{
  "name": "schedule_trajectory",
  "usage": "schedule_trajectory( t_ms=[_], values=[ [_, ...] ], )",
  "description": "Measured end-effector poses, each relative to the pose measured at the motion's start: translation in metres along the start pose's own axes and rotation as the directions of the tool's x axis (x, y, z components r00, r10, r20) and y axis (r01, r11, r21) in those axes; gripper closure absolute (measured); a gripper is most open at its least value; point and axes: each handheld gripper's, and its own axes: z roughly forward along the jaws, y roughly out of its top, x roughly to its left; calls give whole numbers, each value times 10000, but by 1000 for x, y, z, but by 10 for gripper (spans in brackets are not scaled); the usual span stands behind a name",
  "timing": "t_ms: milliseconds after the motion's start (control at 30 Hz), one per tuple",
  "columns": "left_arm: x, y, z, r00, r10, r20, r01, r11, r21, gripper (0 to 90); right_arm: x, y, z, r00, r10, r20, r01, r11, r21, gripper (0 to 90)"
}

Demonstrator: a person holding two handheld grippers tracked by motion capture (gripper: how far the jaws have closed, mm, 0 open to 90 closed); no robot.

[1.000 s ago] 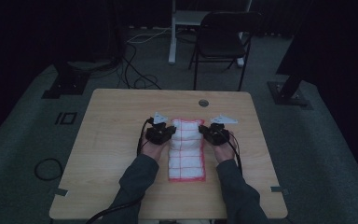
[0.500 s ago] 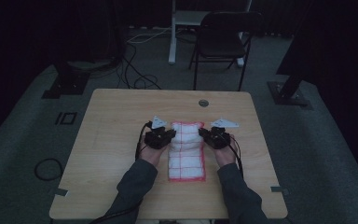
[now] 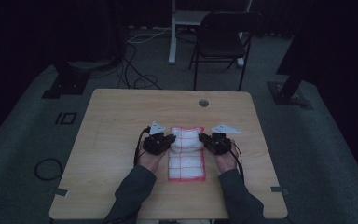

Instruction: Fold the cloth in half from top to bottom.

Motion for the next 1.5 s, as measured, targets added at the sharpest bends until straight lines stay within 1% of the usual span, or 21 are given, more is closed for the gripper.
schedule_trajectory(
  t_ms=[133,300,533,567,633,767,933,967,1233,1333,1500],
  values=[
    [-1,-4,-2,10000,24,19,-24,10000,30,843,3,-3,-2,10000,-23,-68,23,10000,8,853],
    [-2,-11,-1,10000,-64,28,64,10000,72,843,5,-8,-4,9999,-63,-125,63,10000,42,853],
    [-7,-18,-3,9999,4,115,-6,9999,150,840,6,-18,-5,9998,17,-200,-13,9998,186,852],
    [-7,-20,-3,9999,-42,132,40,9999,124,840,6,-19,-6,9998,54,-207,-50,9998,212,852],
    [-9,-23,-4,9999,5,104,-6,9999,163,840,8,-23,-6,9998,38,-209,-33,9997,245,852],
    [-13,-32,-5,9998,-87,167,84,9998,170,840,10,-30,-8,9996,63,-262,-55,9995,321,852],
    [-16,-41,-7,9998,-111,188,107,9997,225,840,13,-37,-10,9995,-11,-301,25,9989,466,852],
    [-17,-43,-7,9997,-156,191,152,9996,249,840,14,-38,-10,9995,-14,-308,29,9987,501,851],
    [-18,-54,-5,9998,-132,172,122,9980,614,831,18,-46,-12,9994,-123,-334,146,9974,706,851],
    [-20,-58,-4,10000,27,86,-33,9970,774,828,20,-48,-12,9993,-147,-339,174,9967,792,851],
    [-21,-63,-3,9999,26,124,-38,9955,947,826,21,-52,-13,9993,-185,-334,216,9953,946,851]
  ],
)
